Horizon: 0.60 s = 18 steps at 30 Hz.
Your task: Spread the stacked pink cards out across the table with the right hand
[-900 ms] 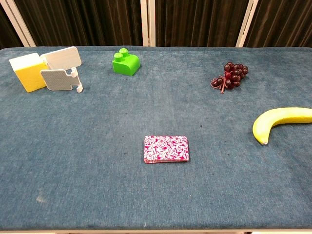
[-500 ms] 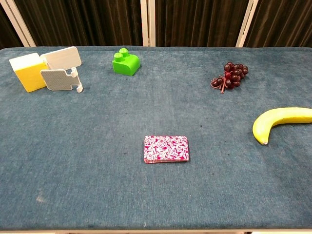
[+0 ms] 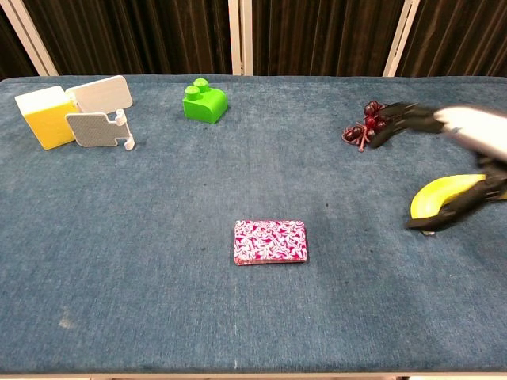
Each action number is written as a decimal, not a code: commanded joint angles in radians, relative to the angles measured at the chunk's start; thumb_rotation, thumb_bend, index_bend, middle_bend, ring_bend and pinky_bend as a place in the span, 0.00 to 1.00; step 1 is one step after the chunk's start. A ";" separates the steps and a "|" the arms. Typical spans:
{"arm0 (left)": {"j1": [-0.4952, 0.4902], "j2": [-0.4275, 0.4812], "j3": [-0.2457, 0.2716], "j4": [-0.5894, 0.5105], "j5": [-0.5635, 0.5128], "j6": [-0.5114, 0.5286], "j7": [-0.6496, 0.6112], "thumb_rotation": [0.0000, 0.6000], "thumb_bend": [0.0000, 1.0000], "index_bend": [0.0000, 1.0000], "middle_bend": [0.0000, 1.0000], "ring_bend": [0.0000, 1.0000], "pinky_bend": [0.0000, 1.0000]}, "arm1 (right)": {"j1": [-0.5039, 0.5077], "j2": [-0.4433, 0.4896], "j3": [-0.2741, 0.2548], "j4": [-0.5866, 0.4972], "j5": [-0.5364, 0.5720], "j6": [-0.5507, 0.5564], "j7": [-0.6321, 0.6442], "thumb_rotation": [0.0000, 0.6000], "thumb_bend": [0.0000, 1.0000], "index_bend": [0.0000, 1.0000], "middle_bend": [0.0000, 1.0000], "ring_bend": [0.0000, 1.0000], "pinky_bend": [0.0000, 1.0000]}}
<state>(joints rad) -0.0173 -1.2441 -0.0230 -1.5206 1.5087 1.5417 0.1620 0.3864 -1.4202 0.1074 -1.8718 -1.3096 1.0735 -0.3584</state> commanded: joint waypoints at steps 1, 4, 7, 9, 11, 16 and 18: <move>-0.002 -0.001 0.000 0.001 0.001 -0.003 0.000 1.00 0.09 0.12 0.06 0.00 0.01 | 0.078 -0.106 0.033 0.025 0.122 -0.070 -0.095 1.00 0.27 0.32 0.05 0.00 0.06; -0.005 -0.002 0.000 0.003 0.001 -0.007 0.000 1.00 0.09 0.12 0.06 0.00 0.01 | 0.113 -0.162 0.036 0.041 0.184 -0.083 -0.149 1.00 0.27 0.32 0.05 0.00 0.06; -0.006 -0.002 -0.001 0.006 0.000 -0.007 -0.004 1.00 0.09 0.12 0.06 0.00 0.01 | 0.139 -0.212 0.036 0.061 0.237 -0.071 -0.208 1.00 0.27 0.32 0.05 0.00 0.06; -0.006 -0.001 0.000 0.009 -0.001 -0.007 -0.006 1.00 0.09 0.12 0.06 0.00 0.01 | 0.152 -0.237 0.038 0.069 0.269 -0.066 -0.228 1.00 0.27 0.32 0.05 0.00 0.06; -0.005 -0.002 0.001 0.014 -0.002 -0.009 -0.010 1.00 0.09 0.12 0.06 0.00 0.01 | 0.166 -0.258 0.037 0.075 0.296 -0.063 -0.246 1.00 0.27 0.32 0.05 0.00 0.06; -0.003 -0.005 0.003 0.028 -0.004 -0.008 -0.023 1.00 0.09 0.12 0.06 0.00 0.01 | 0.193 -0.295 0.032 0.090 0.340 -0.048 -0.281 1.00 0.30 0.34 0.05 0.00 0.06; -0.002 -0.006 0.004 0.033 -0.004 -0.008 -0.027 1.00 0.09 0.12 0.06 0.00 0.01 | 0.202 -0.305 0.033 0.096 0.354 -0.045 -0.286 1.00 0.32 0.35 0.05 0.00 0.06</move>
<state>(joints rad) -0.0197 -1.2500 -0.0198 -1.4883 1.5051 1.5335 0.1360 0.5848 -1.7199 0.1402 -1.7795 -0.9612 1.0257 -0.6411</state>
